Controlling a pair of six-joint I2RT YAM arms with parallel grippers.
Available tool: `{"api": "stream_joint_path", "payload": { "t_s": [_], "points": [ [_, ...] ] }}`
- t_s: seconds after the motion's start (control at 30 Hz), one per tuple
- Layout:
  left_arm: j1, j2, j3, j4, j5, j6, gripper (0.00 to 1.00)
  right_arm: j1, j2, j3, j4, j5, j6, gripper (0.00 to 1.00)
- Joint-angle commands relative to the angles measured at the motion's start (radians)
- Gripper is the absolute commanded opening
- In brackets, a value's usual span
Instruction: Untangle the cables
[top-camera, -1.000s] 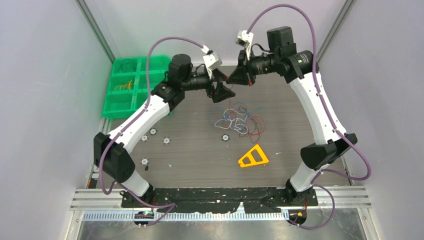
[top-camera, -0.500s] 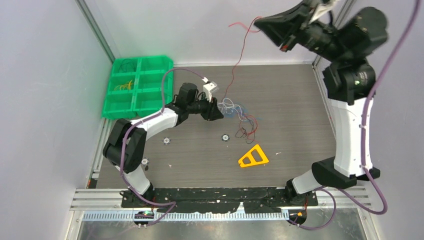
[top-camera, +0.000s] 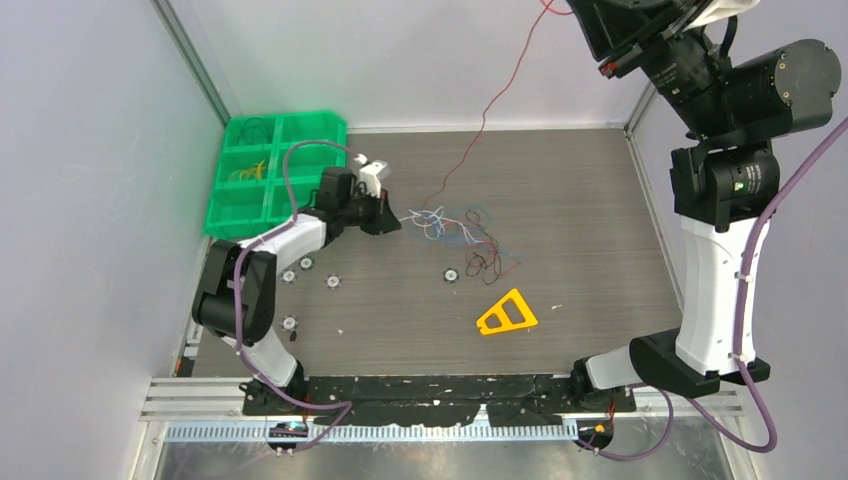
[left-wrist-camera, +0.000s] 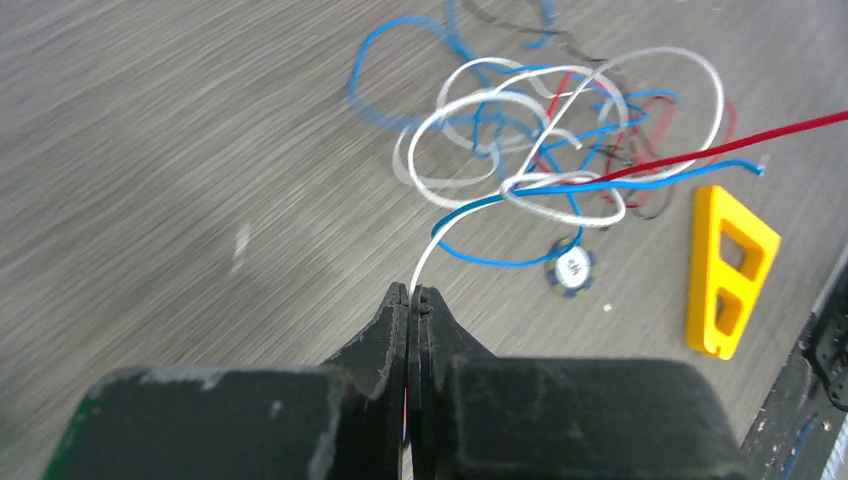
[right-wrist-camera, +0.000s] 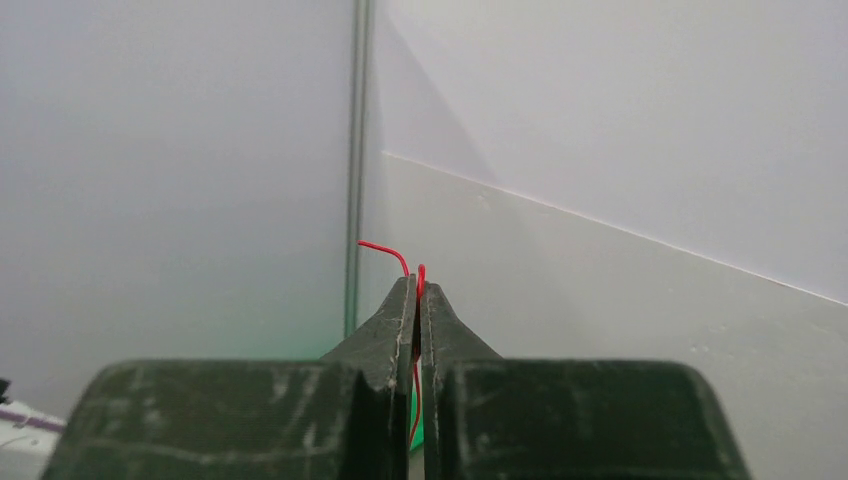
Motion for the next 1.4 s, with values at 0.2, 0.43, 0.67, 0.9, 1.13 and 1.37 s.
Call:
{"api": "stream_joint_path", "payload": {
  "t_s": [0.2,0.43,0.67,0.9,1.13,1.37],
  "points": [
    [0.159,-0.105,-0.038,-0.261,-0.100,0.007,0.00,-0.020,-0.048,0.065,0.082,0.448,-0.265,0.05],
    [0.181,-0.144,-0.039,-0.322,-0.109,0.084,0.00,-0.022,-0.164,-0.373,-0.084,0.506,-0.524,0.05],
    [0.163,-0.159,-0.015,-0.331,-0.009,0.143,0.00,-0.024,-0.136,-0.807,-0.489,0.249,-0.735,0.05],
    [0.105,-0.134,0.032,-0.401,-0.003,0.221,0.00,0.011,0.212,-0.704,-0.793,0.021,-0.767,0.23],
    [0.104,-0.101,0.055,-0.395,-0.018,0.180,0.00,0.120,0.353,-0.609,-0.800,-0.178,-0.600,0.75],
    [0.104,-0.080,0.063,-0.392,-0.024,0.154,0.00,0.346,0.464,-0.693,-0.544,-0.111,-0.475,0.76]
  ]
}}
